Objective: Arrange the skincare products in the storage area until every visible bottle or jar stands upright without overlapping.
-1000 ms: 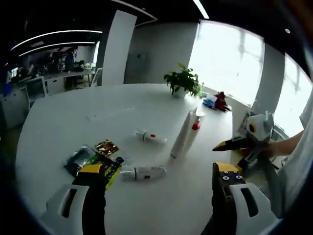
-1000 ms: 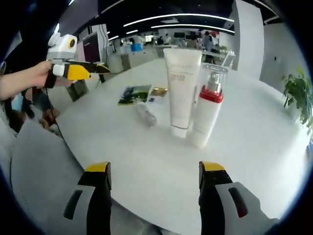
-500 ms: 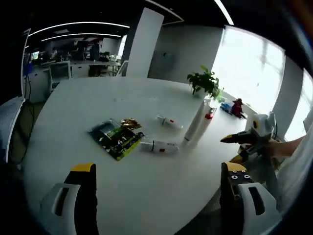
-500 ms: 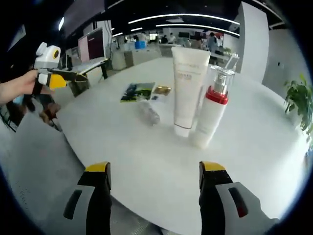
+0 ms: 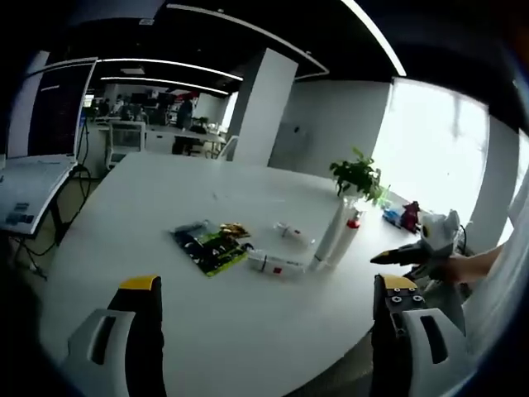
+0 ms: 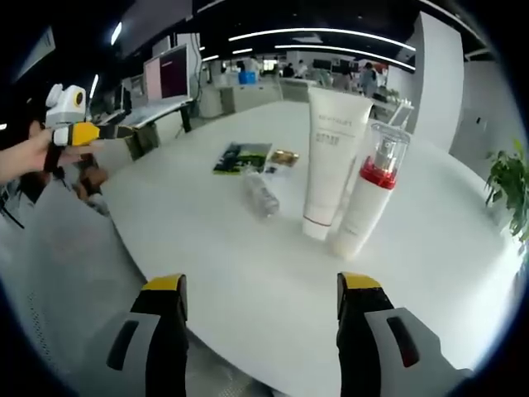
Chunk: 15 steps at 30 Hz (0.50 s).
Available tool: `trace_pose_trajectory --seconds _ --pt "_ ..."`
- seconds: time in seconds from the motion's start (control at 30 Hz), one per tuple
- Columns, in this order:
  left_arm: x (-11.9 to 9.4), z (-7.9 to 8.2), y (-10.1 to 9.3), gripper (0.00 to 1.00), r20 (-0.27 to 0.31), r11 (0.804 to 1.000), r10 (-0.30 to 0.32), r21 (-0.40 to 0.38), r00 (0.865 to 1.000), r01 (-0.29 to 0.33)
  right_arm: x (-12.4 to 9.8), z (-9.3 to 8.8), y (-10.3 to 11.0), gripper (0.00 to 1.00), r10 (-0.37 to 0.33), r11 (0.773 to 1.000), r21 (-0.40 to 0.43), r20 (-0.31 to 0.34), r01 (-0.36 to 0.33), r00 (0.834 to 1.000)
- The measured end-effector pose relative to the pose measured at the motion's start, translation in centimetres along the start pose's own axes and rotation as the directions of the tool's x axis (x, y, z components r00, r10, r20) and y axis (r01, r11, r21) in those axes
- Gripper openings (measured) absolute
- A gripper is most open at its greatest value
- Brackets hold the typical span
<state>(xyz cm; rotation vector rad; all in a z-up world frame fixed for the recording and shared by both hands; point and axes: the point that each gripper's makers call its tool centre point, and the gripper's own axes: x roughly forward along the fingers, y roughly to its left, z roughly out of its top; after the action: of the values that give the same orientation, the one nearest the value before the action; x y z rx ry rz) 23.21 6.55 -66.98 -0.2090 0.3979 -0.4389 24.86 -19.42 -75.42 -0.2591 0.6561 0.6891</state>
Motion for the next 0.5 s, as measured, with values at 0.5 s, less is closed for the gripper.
trace_pose_trajectory --seconds 0.5 --pt "0.0 -2.4 0.6 0.99 -0.054 1.0 0.024 -0.001 0.998 -0.024 -0.2 0.0 0.1 0.73 0.001 1.0 0.007 0.003 -0.002 1.0"
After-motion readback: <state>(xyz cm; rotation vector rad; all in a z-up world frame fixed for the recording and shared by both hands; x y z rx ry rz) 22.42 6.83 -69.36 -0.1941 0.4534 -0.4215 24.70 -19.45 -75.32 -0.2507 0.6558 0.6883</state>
